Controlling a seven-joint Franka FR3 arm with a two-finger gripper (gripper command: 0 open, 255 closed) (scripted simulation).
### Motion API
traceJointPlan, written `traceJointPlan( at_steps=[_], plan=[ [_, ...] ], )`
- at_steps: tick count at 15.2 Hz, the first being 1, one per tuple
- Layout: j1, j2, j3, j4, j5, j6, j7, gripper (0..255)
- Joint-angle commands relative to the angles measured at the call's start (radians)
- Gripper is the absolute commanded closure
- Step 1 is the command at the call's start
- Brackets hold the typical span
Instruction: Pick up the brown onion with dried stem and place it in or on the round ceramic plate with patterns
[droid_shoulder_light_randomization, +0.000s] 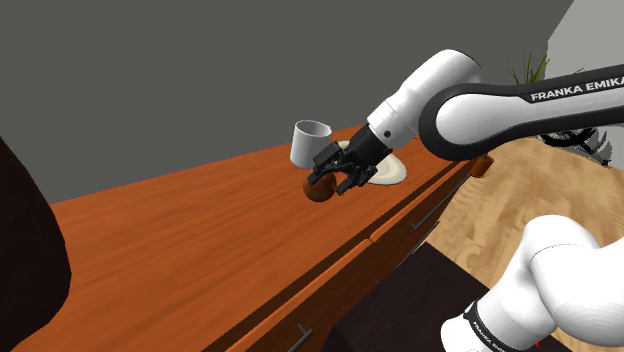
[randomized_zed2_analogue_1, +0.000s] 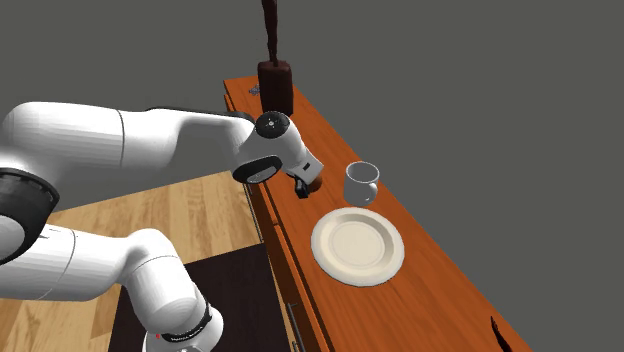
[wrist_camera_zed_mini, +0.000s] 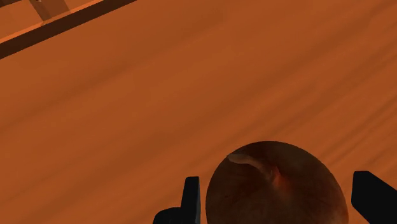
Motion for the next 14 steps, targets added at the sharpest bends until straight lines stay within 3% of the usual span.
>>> traceJointPlan(
  at_steps=[1,5,6,14],
  plan=[
    [0.001,0.003,0.0,0.0,0.001,0.003,-0.001,0],
    [0.001,0.003,0.0,0.0,0.001,0.003,-0.001,0],
    [0.001,0.003,0.0,0.0,0.001,0.003,-0.001,255],
    [0.001,0.007,0.0,0.002,0.002,0.005,-0.002,255]
  ],
)
